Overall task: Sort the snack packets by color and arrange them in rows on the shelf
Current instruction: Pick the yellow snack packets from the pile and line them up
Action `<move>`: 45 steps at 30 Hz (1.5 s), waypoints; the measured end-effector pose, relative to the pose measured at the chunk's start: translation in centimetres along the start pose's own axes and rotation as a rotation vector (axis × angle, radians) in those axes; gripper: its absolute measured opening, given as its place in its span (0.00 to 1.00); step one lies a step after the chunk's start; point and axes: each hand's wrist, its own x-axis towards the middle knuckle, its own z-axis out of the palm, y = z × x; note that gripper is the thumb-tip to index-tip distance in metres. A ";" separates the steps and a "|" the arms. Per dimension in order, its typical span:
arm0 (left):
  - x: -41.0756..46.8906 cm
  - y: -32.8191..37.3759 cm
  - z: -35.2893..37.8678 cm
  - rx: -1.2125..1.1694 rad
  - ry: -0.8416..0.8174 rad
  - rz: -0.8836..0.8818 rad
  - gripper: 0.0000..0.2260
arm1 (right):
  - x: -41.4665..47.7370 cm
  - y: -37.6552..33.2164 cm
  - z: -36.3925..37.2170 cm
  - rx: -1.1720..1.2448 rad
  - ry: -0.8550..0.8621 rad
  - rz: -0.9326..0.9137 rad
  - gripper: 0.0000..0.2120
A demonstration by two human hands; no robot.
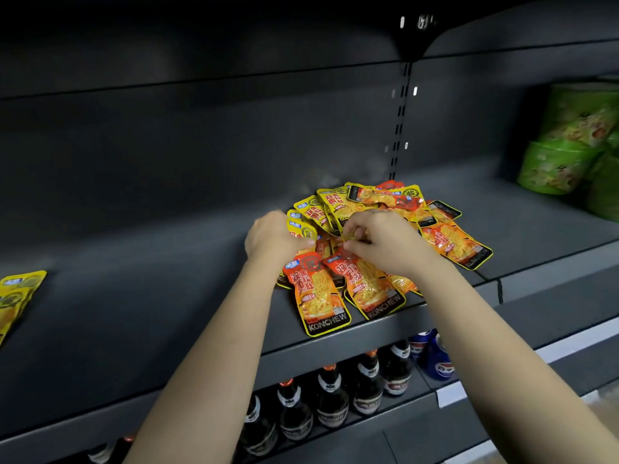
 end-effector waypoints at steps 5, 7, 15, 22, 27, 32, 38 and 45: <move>0.0 -1.0 -1.1 -0.278 0.117 0.070 0.12 | 0.2 -0.1 -0.1 0.124 0.050 0.039 0.14; 0.0 -1.1 -1.9 -0.381 0.173 0.129 0.12 | 0.4 -0.4 -0.2 0.218 0.065 0.067 0.17; -2.4 1.9 -5.0 -0.918 -0.044 0.352 0.10 | 1.2 -2.7 -0.5 0.774 0.061 -0.007 0.17; -2.5 2.6 -4.4 -1.006 -0.122 0.309 0.09 | 1.0 -3.1 -0.5 1.022 0.054 -0.072 0.14; -2.1 2.5 -4.1 -0.985 -0.190 0.311 0.03 | 0.9 -2.6 -0.7 0.962 0.061 -0.040 0.12; 1.7 -0.2 -2.8 -0.657 -0.099 0.116 0.11 | 1.0 -1.1 -1.6 0.813 0.111 0.032 0.08; 3.4 -1.9 0.3 0.129 -0.070 0.045 0.23 | 1.3 0.2 -2.3 0.671 0.157 0.060 0.08; 3.4 -1.3 0.8 0.151 -0.090 -0.035 0.26 | 1.0 1.3 -2.1 0.603 0.142 0.066 0.08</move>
